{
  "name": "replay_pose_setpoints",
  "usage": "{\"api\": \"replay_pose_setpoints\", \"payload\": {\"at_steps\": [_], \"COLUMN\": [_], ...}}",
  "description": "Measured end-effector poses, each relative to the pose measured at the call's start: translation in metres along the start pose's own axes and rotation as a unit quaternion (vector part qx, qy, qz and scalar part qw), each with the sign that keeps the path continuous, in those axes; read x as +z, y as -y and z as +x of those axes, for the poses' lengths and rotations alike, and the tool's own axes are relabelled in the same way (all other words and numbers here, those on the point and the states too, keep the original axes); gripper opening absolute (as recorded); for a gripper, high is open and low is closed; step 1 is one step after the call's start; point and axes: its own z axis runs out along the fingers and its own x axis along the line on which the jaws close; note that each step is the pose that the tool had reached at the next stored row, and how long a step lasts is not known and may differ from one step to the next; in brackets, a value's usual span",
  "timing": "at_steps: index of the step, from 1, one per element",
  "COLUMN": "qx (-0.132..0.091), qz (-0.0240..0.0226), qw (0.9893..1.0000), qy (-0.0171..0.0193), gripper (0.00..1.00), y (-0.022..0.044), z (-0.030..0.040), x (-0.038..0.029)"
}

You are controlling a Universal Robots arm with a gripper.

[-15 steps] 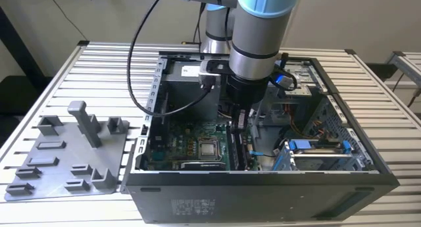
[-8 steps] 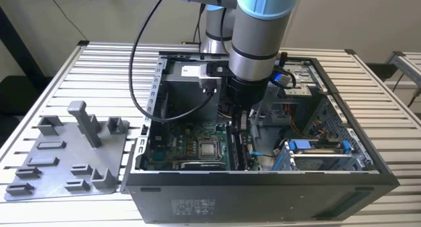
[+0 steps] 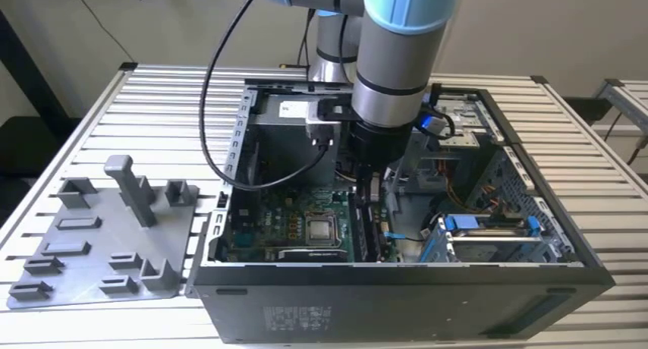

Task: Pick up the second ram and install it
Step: 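Press down the second ram until it locks into place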

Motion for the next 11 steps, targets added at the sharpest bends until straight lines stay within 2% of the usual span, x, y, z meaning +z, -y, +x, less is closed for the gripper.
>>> {"api": "replay_pose_setpoints", "payload": {"at_steps": [5,11], "qx": [-0.004,-0.009], "qz": [-0.0001,-0.0001], "qw": [1.0,1.0], "qy": [0.0006,0.0006], "gripper": [0.11,0.11], "y": [0.0004,0.0004], "z": [0.0064,0.0071], "x": [0.0087,0.0195]}}
